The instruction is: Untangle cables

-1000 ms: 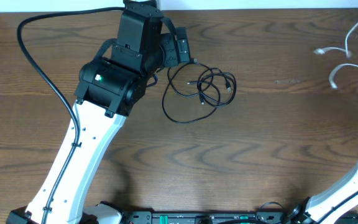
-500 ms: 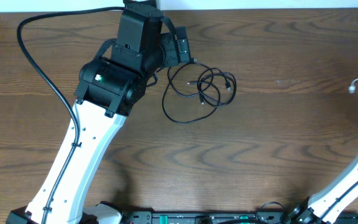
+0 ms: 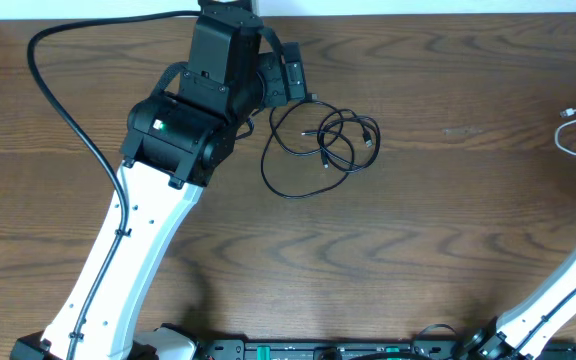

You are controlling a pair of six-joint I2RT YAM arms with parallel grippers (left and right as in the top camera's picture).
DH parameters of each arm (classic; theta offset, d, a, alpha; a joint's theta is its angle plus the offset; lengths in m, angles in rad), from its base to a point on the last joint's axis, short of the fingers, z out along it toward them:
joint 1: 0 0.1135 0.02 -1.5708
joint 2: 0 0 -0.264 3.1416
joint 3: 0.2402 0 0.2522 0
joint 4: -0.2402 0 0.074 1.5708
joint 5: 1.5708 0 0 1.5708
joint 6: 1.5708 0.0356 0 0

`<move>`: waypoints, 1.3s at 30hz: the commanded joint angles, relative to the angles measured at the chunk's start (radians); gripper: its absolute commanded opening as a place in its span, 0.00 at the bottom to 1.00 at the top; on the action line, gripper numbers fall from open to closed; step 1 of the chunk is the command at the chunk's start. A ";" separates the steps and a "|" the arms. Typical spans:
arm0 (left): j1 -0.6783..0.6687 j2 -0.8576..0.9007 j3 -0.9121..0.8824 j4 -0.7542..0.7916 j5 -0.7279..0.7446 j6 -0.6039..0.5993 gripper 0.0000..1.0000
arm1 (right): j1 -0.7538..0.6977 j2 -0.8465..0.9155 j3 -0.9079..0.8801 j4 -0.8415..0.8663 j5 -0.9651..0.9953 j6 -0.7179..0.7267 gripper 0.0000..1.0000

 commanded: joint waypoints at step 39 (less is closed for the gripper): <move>0.004 0.000 0.006 -0.050 0.043 0.007 0.97 | 0.179 -0.002 -0.052 -0.271 0.165 -0.225 0.98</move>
